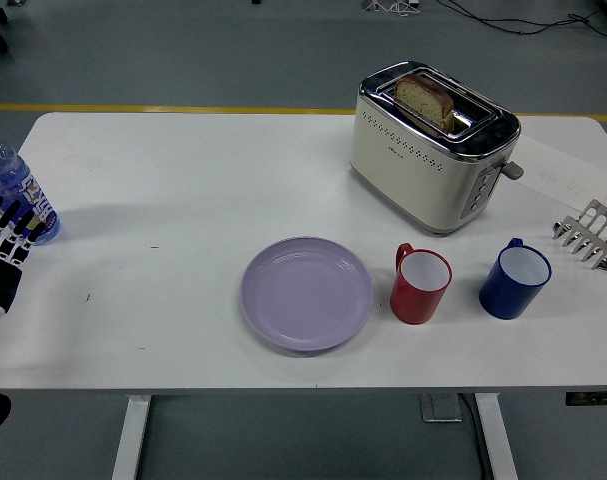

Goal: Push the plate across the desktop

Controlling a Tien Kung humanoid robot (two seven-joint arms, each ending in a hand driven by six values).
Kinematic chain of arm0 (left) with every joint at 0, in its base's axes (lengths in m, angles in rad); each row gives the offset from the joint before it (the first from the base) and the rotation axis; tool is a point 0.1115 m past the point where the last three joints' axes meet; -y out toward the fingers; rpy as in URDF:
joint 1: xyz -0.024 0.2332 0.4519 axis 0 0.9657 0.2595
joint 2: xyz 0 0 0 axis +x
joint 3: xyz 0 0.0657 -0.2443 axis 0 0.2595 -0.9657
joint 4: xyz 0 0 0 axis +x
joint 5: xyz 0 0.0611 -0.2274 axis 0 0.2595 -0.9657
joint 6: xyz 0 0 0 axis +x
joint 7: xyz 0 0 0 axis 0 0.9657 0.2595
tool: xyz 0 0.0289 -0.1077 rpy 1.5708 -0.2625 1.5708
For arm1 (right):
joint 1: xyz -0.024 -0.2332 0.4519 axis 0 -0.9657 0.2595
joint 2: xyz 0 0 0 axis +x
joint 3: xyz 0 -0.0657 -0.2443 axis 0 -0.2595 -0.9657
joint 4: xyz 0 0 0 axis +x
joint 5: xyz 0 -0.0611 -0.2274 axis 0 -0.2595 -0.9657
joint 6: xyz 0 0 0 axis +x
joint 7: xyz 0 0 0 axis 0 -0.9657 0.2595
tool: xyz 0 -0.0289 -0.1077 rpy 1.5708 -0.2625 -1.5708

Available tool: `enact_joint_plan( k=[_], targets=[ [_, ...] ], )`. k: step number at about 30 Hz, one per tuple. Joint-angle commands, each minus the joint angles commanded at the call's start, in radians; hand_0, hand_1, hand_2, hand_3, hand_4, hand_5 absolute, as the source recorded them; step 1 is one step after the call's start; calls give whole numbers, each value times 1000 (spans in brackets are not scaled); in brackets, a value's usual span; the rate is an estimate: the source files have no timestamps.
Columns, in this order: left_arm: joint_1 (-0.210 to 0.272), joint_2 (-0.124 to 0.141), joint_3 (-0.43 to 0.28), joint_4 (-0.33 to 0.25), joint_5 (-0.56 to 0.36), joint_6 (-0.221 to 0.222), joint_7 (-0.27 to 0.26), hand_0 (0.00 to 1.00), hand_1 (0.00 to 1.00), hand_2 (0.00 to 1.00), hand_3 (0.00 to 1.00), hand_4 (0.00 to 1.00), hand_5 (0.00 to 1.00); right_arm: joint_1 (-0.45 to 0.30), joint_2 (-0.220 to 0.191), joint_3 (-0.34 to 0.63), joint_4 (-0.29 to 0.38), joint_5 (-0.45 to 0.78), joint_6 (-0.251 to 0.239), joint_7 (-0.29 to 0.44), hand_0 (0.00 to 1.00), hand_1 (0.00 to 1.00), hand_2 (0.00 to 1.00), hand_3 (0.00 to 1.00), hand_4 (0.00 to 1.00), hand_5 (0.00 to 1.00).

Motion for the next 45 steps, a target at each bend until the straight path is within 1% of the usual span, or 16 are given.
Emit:
enact_joint_plan(
  k=[8,21,45],
  targets=[
    [7,-19,-44,5,7,8,-1,646,707,692,667,506,998,0,-2,-1,0,-6,1,-2,517,487,597,543,218,242],
    [-9,-47,-93,8,33,12,3,639,703,688,676,519,998,14,-3,-10,0,6,-2,1,517,487,596,544,218,242],
    [-18,-55,-104,7,37,13,-1,635,695,687,682,523,998,25,-3,-11,0,4,3,3,517,487,596,544,217,246]
  ],
)
